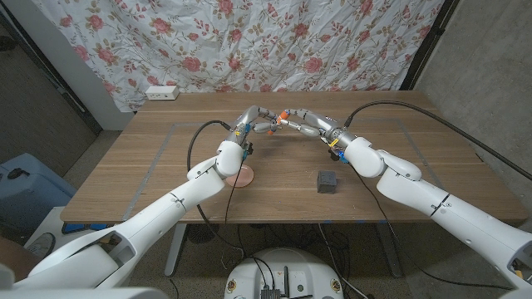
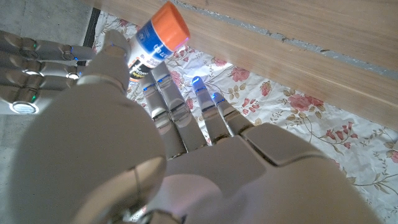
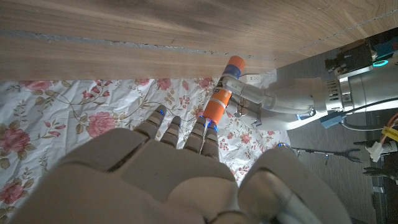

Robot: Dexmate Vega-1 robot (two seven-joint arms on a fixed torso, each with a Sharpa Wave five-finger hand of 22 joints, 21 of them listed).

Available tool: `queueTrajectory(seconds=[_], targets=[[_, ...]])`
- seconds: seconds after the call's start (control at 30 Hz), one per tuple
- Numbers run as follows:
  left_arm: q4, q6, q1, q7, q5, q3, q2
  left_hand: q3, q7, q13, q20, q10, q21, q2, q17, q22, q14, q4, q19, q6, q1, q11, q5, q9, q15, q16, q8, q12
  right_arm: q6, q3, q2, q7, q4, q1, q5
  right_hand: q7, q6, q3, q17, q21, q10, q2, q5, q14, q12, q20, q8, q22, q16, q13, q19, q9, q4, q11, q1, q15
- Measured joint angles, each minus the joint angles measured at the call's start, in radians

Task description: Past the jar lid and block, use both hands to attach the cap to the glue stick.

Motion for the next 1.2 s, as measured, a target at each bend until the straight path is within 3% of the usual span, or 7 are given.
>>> queueTrajectory(seconds=[1.0,1.2], targets=[[0.024,0.007,-0.018,0.025,0.022,0.009,-0.011,0.007,0.011,0.000,0.000,0.009,0.000,0.000,0.005,0.000,0.029,-0.007,0.021,0.011,0.000,0.009,-0.002,0.000,-0.001,0.003,0.001,0.000,-0.018,-0.027,0.004,0.039,0.010,0.027,-0.043,-0.002,0.009,-0.010,-0.002,0.000,0.005,-0.005,-0.007,0.000,-0.001,0.000,0.000,0.000,0.000,0.000,0.000,0.000,0.004,-0.005,-0.013,0.000],[0.033,0.000,-0.024,0.025,0.022,0.011,-0.013,0.007,0.020,0.000,0.000,0.021,0.000,0.000,0.004,0.000,0.029,-0.007,0.021,0.020,0.000,0.021,-0.004,0.000,-0.001,0.003,0.001,0.000,-0.014,-0.030,0.008,0.046,0.018,0.034,-0.043,-0.002,0.009,-0.011,-0.004,0.000,0.005,-0.001,-0.007,0.000,-0.001,0.000,0.000,0.000,0.000,0.000,0.000,0.000,0.005,-0.005,-0.017,0.000]])
